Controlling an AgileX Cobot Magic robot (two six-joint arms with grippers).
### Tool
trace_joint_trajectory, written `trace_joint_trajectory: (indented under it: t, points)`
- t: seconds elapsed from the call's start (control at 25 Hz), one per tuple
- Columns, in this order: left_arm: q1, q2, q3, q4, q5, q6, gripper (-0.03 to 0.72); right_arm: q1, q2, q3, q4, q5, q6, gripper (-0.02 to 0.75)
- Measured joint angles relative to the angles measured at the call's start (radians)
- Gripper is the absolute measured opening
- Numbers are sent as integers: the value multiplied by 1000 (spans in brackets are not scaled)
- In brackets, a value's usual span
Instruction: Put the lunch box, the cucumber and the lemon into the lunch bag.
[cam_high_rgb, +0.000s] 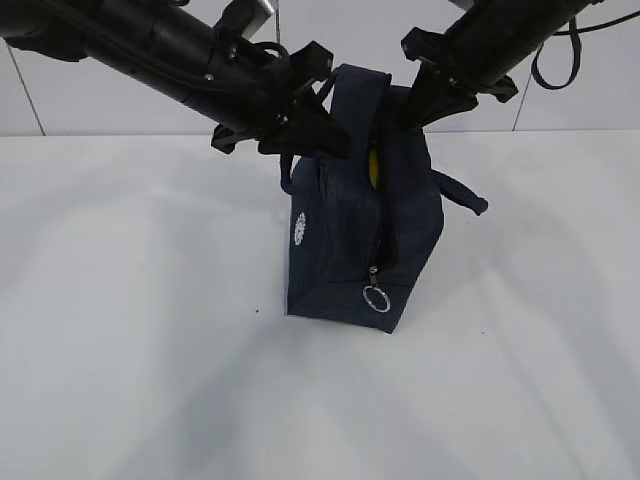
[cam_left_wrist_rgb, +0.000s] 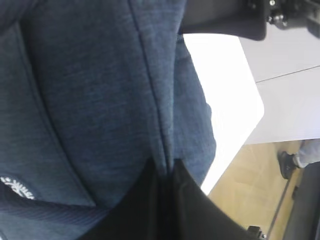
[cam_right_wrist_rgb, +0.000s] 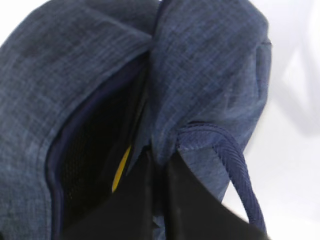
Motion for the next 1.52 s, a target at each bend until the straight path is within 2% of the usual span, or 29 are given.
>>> trace_joint_trajectory:
  t: [0.12,0.2,0.28,0.44,0.56,0.72,0.84,1.0,1.28,1.52]
  points:
    - [0,0,0,31,-4,2,10,10,0,0,-2,0,0,23]
    - [0,0,0,47,-10,2,39,12,6,0,2,0,0,48]
    - [0,0,0,51,-15,2,116,12,10,0,13,-6,0,118]
    - [0,0,0,51,-20,-4,342,14,10,0,24,-8,0,316]
    - [2,0,0,51,-20,-13,412,14,10,-1,32,-8,0,384]
    - [28,-9,0,54,-4,-16,430,14,8,-16,34,-8,0,401]
    - [56,-60,0,96,2,-18,431,14,-10,-42,34,-8,0,400]
    - [88,-160,0,209,3,-18,422,14,-73,-86,34,-8,-1,375]
    - [92,-349,0,442,1,-21,407,14,-303,-95,34,-18,-49,306]
    - [92,-488,0,515,1,-36,398,14,-562,-83,34,-38,-101,288]
